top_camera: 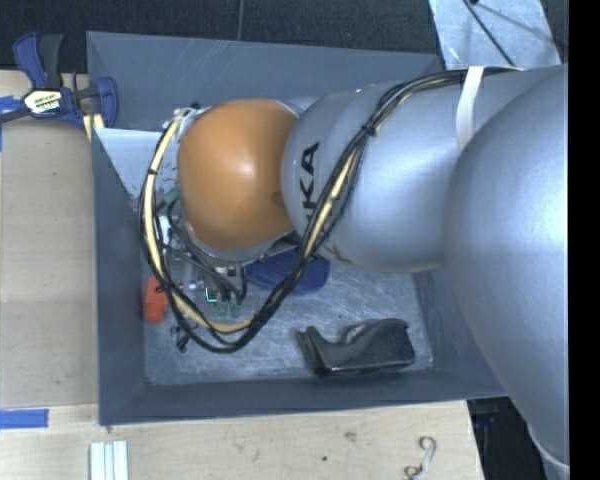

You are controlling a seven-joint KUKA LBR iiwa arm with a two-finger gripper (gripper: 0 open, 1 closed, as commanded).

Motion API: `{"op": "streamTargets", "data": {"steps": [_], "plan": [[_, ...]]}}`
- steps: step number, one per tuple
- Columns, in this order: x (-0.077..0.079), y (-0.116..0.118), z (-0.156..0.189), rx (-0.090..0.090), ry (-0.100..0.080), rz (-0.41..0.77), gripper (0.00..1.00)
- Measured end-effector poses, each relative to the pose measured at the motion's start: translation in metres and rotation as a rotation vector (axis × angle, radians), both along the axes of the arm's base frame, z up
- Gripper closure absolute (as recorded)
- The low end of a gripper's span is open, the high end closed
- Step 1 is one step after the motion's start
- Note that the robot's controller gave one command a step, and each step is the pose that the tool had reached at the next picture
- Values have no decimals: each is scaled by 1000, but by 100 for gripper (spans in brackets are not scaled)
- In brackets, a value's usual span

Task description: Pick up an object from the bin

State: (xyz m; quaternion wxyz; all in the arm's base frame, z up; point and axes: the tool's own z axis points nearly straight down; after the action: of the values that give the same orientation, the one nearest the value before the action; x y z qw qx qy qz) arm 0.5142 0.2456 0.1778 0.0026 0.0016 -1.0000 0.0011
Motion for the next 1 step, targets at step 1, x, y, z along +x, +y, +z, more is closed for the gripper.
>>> {"op": "streamTargets", "data": {"steps": [1], "plan": [[21,-11,-100,-1,-1,-242,0]]}}
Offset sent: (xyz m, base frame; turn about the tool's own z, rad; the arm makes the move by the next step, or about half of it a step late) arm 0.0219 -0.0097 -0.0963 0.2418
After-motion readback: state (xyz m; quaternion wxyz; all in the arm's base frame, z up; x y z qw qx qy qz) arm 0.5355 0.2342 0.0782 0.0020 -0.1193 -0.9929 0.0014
